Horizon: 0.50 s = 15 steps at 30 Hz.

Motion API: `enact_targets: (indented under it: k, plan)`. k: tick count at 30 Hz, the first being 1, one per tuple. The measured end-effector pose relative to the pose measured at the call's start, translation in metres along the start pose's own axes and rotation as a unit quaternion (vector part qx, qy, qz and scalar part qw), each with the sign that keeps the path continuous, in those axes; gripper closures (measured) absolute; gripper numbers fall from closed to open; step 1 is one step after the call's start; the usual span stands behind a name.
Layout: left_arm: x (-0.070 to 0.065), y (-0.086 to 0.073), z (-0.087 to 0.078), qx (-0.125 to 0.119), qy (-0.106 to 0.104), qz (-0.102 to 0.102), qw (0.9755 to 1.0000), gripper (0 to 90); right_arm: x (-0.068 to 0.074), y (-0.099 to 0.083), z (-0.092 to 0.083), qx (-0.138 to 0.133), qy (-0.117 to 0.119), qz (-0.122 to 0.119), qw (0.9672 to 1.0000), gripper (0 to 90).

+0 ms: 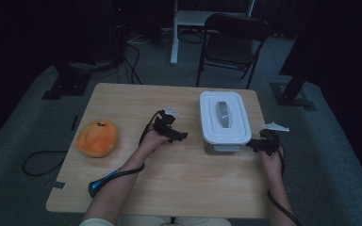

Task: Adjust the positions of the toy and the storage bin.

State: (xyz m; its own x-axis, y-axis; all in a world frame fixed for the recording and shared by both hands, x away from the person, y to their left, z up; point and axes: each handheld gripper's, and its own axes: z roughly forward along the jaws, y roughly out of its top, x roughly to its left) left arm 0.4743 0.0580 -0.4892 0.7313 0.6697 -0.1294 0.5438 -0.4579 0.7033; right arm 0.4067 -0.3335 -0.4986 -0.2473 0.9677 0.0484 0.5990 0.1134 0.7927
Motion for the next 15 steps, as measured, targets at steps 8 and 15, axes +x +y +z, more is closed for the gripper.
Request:
enact_targets:
  k: [8, 15]
  plan:
    - [-0.004, 0.013, 0.014, 0.002, 0.002, 0.003, 1.0, 0.4, -0.006, 0.007, 0.01, 0.0, -0.012, 0.011, 0.9999, 12.9]
    - [-0.012, 0.028, 0.027, -0.002, 0.004, 0.016, 0.9999, 0.4, -0.005, 0.013, 0.02, 0.006, -0.006, 0.0, 1.0, 12.8]
